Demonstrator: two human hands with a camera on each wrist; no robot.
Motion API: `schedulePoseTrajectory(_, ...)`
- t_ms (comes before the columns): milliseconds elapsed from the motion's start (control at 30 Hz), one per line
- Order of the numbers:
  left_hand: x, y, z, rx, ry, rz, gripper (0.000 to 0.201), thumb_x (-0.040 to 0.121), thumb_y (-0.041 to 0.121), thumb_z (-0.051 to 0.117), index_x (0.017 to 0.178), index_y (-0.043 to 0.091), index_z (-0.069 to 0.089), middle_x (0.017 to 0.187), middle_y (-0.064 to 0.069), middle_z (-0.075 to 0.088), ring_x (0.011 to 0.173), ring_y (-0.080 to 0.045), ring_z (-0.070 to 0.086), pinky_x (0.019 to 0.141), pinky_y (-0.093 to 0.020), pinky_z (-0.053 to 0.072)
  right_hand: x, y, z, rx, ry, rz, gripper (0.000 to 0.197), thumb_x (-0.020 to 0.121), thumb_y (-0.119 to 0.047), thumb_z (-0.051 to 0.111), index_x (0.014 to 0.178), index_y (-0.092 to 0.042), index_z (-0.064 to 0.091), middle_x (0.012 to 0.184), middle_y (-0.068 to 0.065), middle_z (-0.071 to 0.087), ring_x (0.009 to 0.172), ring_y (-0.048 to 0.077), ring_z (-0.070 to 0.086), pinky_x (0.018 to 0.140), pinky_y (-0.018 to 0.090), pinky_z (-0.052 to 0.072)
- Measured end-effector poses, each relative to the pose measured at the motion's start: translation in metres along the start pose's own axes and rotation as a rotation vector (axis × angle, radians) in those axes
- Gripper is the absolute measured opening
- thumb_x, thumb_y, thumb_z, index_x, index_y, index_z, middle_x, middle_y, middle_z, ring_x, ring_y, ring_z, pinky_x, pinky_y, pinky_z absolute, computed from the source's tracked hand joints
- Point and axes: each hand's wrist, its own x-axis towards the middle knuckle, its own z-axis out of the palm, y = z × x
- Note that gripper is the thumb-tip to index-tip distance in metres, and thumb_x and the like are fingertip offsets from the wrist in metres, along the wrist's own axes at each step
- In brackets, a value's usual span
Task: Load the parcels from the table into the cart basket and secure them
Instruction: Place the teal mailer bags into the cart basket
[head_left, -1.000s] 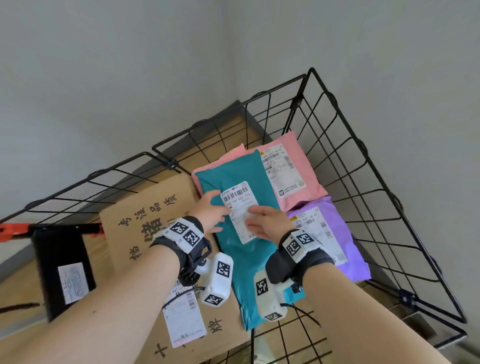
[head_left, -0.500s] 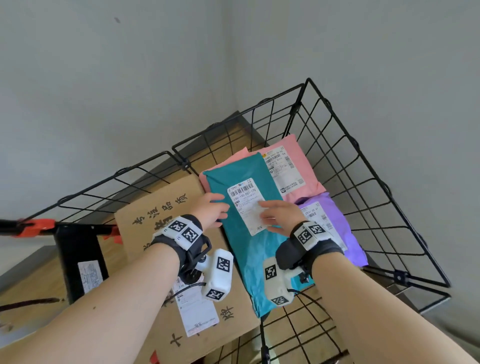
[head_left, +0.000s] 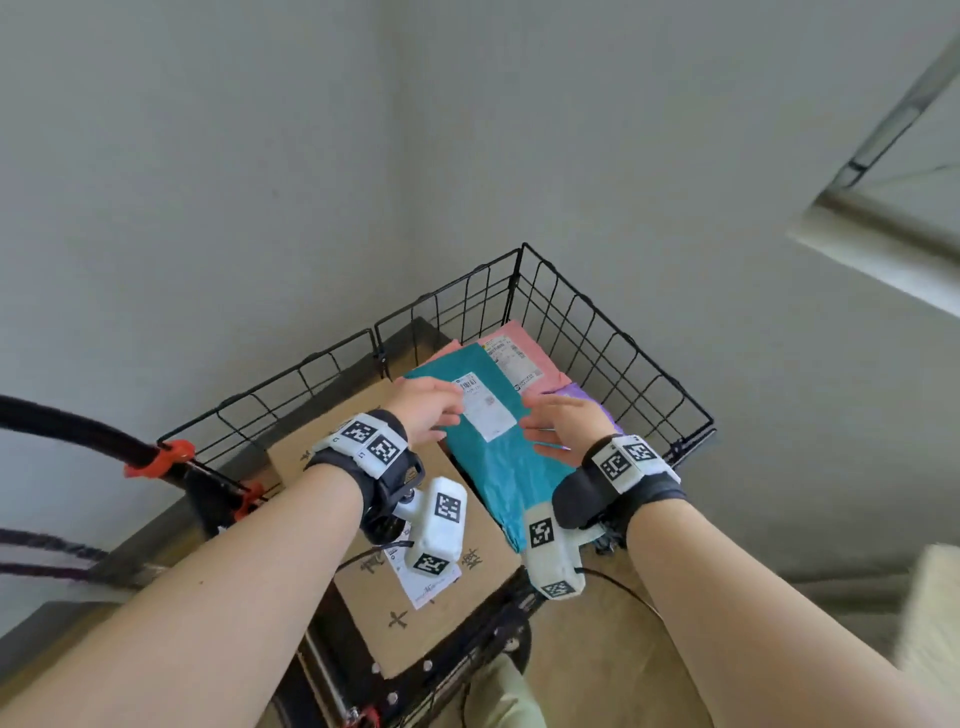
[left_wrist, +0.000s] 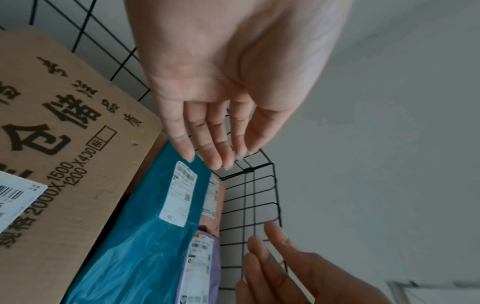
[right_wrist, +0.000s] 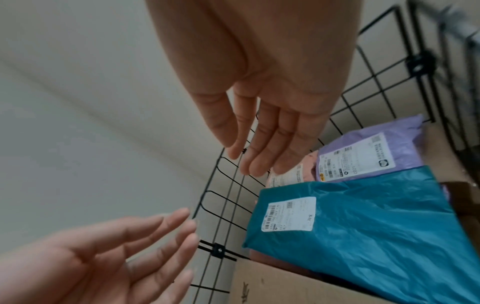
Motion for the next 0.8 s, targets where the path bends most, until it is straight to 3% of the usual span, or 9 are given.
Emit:
schedulePoseTrajectory(100, -0.046, 0.003, 0.000, 0.027, -0.058, 0.085, 0.014, 0.093, 0.009, 0.052, 0.101, 0.016, 0.061, 0.088, -0.004, 0.061, 0.067, -0.008, 0.058, 0.067, -0.024, 0.045, -0.056, 0.023, -0.002, 0.046, 0.094, -0.112, 0.023, 0.096, -0.003, 0.044, 0.107, -0.013, 0.061, 0.064, 0.002, 0.066, 0.056, 0.012, 0.060, 0.064, 0.025, 0.048)
schedulePoseTrajectory(200, -0.094, 0.005, 0.011, 0.022, -0.125, 0.161, 0.013, 0.094, 0.008, 0.049, 0.090, 0.016, 0.059, 0.074, -0.002, 0.058, 0.052, -0.005, 0.058, 0.051, -0.017, 0.041, -0.120, 0.049, -0.007, 0.085, 0.150, -0.196, 0.020, 0.093, 0.001, 0.047, 0.101, -0.011, 0.061, 0.072, 0.006, 0.063, 0.061, 0.013, 0.057, 0.065, 0.025, 0.046)
schedulePoseTrajectory(267, -0.126, 0.002, 0.028, 0.040, -0.183, 0.211, 0.016, 0.093, 0.004, 0.049, 0.086, 0.016, 0.058, 0.073, -0.001, 0.058, 0.059, -0.008, 0.055, 0.056, -0.020, 0.041, -0.161, 0.069, -0.014, 0.113, 0.212, -0.234, 0.021, 0.091, 0.003, 0.049, 0.101, -0.010, 0.062, 0.074, 0.006, 0.062, 0.063, 0.014, 0.055, 0.066, 0.024, 0.047)
schedulePoseTrajectory(400, -0.186, -0.012, 0.077, 0.152, -0.359, 0.266, 0.019, 0.089, 0.000, 0.051, 0.082, 0.017, 0.058, 0.073, -0.002, 0.058, 0.064, -0.010, 0.053, 0.061, -0.022, 0.040, -0.236, 0.111, -0.040, 0.204, 0.354, -0.252, 0.021, 0.089, 0.006, 0.049, 0.096, -0.008, 0.063, 0.059, 0.001, 0.064, 0.053, 0.011, 0.053, 0.057, 0.021, 0.047)
schedulePoseTrajectory(500, -0.221, -0.022, 0.119, 0.223, -0.462, 0.309, 0.016, 0.088, 0.001, 0.054, 0.088, 0.016, 0.060, 0.075, -0.001, 0.061, 0.065, -0.010, 0.054, 0.063, -0.022, 0.042, -0.286, 0.138, -0.071, 0.255, 0.472, -0.274, 0.024, 0.090, 0.006, 0.048, 0.106, -0.003, 0.063, 0.069, 0.007, 0.062, 0.059, 0.014, 0.052, 0.059, 0.022, 0.045)
schedulePoseTrajectory(633, -0.261, -0.035, 0.167, 0.285, -0.565, 0.346, 0.013, 0.088, 0.005, 0.058, 0.093, 0.015, 0.064, 0.086, -0.002, 0.065, 0.078, -0.012, 0.060, 0.074, -0.027, 0.050, -0.339, 0.174, -0.114, 0.313, 0.606, -0.273, 0.029, 0.091, 0.007, 0.043, 0.115, 0.003, 0.060, 0.075, 0.008, 0.059, 0.061, 0.014, 0.051, 0.058, 0.021, 0.045)
schedulePoseTrajectory(700, -0.280, -0.041, 0.188, 0.305, -0.607, 0.350, 0.013, 0.089, 0.006, 0.058, 0.098, 0.013, 0.064, 0.088, -0.002, 0.065, 0.081, -0.013, 0.060, 0.078, -0.029, 0.050, -0.361, 0.193, -0.133, 0.359, 0.632, -0.267, 0.027, 0.091, 0.007, 0.043, 0.110, -0.001, 0.061, 0.075, 0.008, 0.059, 0.061, 0.013, 0.052, 0.057, 0.020, 0.044)
schedulePoseTrajectory(800, -0.315, -0.051, 0.226, 0.334, -0.645, 0.375, 0.014, 0.090, 0.003, 0.055, 0.099, 0.012, 0.062, 0.084, -0.001, 0.063, 0.076, -0.012, 0.058, 0.076, -0.028, 0.048, -0.398, 0.229, -0.164, 0.407, 0.690, -0.277, 0.022, 0.090, 0.006, 0.047, 0.091, -0.009, 0.063, 0.077, 0.007, 0.061, 0.066, 0.013, 0.056, 0.066, 0.023, 0.046)
